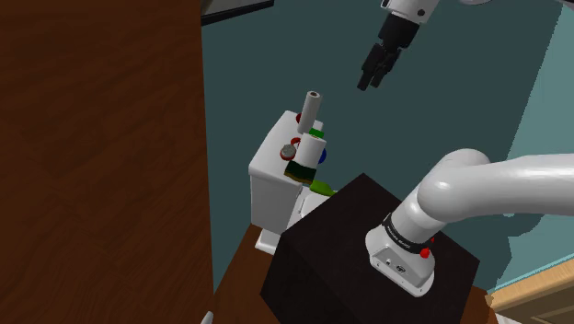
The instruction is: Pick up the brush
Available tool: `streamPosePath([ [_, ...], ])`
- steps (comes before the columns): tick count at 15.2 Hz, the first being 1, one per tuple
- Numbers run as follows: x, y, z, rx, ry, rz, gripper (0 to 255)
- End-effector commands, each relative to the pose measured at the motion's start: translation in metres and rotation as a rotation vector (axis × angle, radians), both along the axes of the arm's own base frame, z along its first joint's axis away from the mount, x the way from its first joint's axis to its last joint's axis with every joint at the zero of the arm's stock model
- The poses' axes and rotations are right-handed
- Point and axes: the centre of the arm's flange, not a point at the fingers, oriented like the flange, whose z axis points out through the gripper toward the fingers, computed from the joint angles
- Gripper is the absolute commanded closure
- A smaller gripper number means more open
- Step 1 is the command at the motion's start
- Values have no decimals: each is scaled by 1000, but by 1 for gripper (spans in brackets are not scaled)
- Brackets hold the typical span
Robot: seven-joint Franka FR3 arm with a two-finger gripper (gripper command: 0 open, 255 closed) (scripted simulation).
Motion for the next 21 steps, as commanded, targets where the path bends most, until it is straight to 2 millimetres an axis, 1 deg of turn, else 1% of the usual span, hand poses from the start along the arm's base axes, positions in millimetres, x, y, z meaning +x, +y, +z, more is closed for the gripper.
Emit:
streamPosePath([
  [1,0,0,0,0,0,0,0],
  [6,43,9,-51,-15,25,-116,0],
  [11,85,13,-103,-31,50,-231,0],
  [16,126,11,-156,-46,75,-347,0],
  [21,166,3,-210,-62,100,-463,0],
])
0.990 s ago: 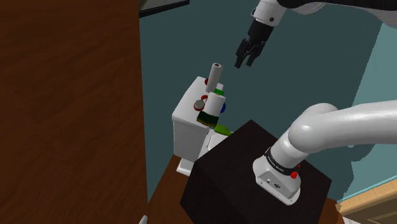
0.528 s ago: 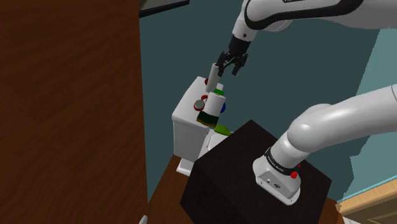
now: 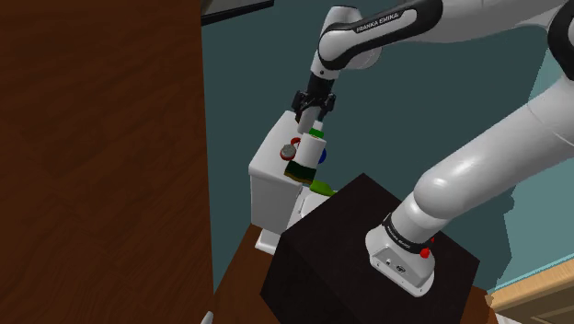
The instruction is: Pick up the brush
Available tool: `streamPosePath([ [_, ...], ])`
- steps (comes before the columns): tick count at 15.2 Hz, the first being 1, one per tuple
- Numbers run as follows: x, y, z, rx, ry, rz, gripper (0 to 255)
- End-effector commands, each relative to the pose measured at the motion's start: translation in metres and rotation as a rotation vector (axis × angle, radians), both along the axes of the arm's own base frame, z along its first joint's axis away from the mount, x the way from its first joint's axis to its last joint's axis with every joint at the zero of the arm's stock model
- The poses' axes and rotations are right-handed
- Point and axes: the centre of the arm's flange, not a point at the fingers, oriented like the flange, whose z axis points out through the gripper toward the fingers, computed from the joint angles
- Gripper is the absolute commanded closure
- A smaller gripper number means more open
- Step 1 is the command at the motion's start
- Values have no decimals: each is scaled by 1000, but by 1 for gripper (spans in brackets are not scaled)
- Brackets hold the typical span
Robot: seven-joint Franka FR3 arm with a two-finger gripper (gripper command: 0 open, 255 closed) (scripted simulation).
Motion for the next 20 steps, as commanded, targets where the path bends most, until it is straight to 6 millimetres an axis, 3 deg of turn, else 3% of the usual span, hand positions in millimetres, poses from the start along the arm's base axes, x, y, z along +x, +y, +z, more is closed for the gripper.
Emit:
streamPosePath([
  [1,14,-3,-23,-6,9,-48,0],
  [14,101,-49,-167,-47,74,-349,0],
  [20,103,-51,-197,-48,76,-358,0],
])
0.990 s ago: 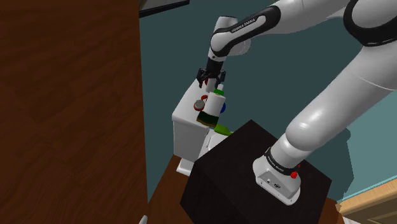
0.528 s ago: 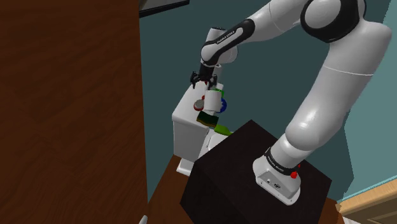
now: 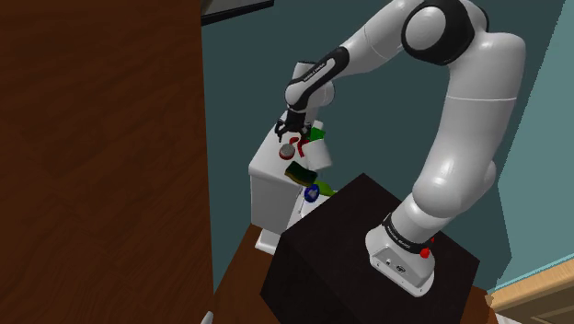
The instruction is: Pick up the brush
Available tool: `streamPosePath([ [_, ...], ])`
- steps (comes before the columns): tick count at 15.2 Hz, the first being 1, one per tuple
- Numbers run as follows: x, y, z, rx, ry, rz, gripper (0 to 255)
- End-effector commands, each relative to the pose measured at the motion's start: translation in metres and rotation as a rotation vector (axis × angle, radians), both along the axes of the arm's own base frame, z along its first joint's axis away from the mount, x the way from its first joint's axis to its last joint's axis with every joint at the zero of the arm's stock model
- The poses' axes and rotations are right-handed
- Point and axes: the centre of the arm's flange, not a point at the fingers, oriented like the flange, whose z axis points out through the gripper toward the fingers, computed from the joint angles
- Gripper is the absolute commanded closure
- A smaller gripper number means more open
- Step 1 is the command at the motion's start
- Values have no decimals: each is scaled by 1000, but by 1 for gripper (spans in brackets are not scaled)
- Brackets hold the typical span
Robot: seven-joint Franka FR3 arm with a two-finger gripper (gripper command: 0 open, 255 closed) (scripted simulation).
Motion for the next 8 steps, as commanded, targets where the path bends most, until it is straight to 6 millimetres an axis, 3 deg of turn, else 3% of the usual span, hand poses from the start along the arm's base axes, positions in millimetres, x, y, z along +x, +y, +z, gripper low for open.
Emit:
streamPosePath([
  [1,0,1,-12,0,3,0,0],
  [4,0,1,-20,0,3,0,0],
  [5,0,1,-20,0,3,0,255],
  [8,0,2,-19,0,3,0,255],
])
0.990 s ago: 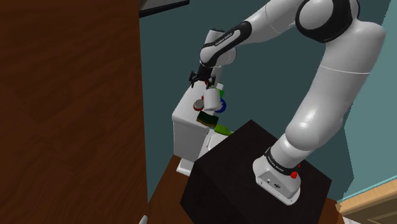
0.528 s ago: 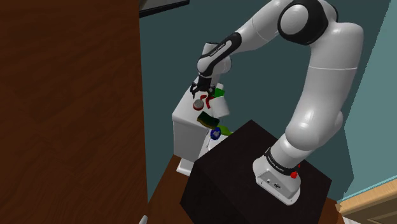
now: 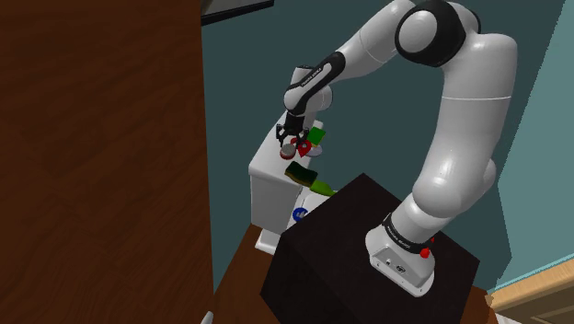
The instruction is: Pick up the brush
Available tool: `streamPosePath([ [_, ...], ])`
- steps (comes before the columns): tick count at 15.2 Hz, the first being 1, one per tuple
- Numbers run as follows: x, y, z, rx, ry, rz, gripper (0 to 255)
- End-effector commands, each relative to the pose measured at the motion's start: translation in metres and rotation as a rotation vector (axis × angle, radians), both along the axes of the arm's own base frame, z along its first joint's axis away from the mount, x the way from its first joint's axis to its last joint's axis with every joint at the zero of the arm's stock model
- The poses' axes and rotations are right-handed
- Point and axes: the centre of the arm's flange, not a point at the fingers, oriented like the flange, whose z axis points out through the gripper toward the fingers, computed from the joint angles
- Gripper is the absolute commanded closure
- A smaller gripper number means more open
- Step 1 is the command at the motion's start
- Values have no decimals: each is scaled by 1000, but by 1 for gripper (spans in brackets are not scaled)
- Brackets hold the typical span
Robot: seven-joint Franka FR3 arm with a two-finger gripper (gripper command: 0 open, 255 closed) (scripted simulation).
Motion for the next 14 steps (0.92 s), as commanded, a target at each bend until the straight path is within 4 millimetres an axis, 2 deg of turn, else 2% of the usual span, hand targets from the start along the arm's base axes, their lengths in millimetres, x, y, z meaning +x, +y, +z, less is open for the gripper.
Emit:
streamPosePath([
  [1,-1,0,-1,1,4,0,255],
  [6,-1,-1,-2,1,4,0,255],
  [14,-1,-1,40,1,4,0,255],
])
